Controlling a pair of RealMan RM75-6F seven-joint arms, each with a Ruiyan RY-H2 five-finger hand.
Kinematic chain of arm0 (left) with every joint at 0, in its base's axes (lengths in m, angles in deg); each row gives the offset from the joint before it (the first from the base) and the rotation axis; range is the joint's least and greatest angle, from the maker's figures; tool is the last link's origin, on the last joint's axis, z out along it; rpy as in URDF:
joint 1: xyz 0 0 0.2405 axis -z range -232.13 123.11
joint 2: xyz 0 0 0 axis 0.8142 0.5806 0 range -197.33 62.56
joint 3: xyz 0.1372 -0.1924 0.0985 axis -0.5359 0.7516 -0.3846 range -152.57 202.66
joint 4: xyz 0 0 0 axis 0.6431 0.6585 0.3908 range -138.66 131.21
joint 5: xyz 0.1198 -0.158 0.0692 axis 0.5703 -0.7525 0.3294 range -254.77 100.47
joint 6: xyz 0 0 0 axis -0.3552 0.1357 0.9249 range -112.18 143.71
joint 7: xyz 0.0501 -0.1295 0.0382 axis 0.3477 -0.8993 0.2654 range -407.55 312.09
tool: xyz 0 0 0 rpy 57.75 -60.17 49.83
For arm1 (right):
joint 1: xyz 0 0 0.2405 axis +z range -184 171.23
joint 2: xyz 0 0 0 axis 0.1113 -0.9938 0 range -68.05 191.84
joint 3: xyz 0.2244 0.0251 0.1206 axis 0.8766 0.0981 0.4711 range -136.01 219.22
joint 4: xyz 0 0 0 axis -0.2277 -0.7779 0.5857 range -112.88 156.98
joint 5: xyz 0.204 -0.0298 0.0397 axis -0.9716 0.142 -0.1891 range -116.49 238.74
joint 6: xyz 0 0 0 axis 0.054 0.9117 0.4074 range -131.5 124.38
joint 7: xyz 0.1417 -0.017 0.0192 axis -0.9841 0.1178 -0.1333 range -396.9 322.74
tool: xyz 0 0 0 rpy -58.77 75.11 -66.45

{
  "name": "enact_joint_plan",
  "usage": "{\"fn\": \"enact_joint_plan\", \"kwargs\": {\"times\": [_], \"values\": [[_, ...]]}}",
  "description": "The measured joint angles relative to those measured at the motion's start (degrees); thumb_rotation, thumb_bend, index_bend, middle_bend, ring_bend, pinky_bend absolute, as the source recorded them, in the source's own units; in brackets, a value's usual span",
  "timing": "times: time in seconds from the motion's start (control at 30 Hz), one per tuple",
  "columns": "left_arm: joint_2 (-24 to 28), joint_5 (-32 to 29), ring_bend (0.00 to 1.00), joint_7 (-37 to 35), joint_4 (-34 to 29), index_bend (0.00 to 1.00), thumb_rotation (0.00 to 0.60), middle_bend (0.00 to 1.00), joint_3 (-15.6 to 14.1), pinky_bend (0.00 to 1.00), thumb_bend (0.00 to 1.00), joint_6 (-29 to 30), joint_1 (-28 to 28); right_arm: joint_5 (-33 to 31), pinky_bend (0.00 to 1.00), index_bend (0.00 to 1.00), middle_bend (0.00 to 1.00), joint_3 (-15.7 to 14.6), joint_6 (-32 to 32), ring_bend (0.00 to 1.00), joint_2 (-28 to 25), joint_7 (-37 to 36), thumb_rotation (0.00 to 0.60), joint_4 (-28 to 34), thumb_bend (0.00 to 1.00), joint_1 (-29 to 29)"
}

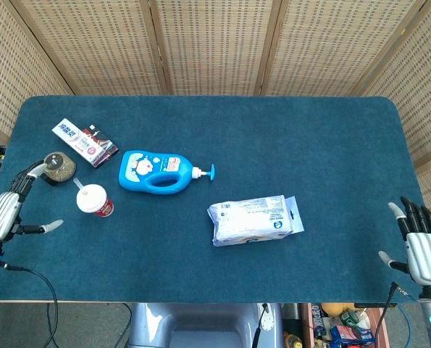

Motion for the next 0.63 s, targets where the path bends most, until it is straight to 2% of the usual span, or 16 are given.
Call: {"fn": "enact_joint_plan", "kwargs": {"times": [0.17,0.27,0.37,0.63], "values": [[2.4,-1.4,0.0,23.7,-12.2,0.0,0.6,0.0,-0.9,0.0,0.13,4.4,-5.0,0.4,0.0,0.0,0.0,0.0,0.8,0.0,-0.2,-0.1,0.6,0.2,0.0,-0.3],[3.5,-1.7,0.0,31.9,-18.8,0.0,0.6,0.0,-1.4,0.0,0.13,7.0,-8.2,0.6,0.0,0.0,0.0,0.1,1.2,0.0,-0.3,-0.2,0.6,0.3,0.0,-0.5],[4.4,-1.7,0.0,35.0,-21.7,0.0,0.6,0.0,-1.6,0.0,0.13,8.6,-10.5,0.7,0.0,0.0,0.0,0.0,1.4,0.0,-0.4,-0.3,0.6,0.3,0.0,-0.6],[4.8,-1.1,0.0,35.4,-22.0,0.0,0.6,0.0,-1.0,0.0,0.13,7.2,-11.0,0.7,0.0,0.0,0.0,0.0,1.4,0.0,-0.4,-0.3,0.6,0.3,0.0,-0.6]]}}
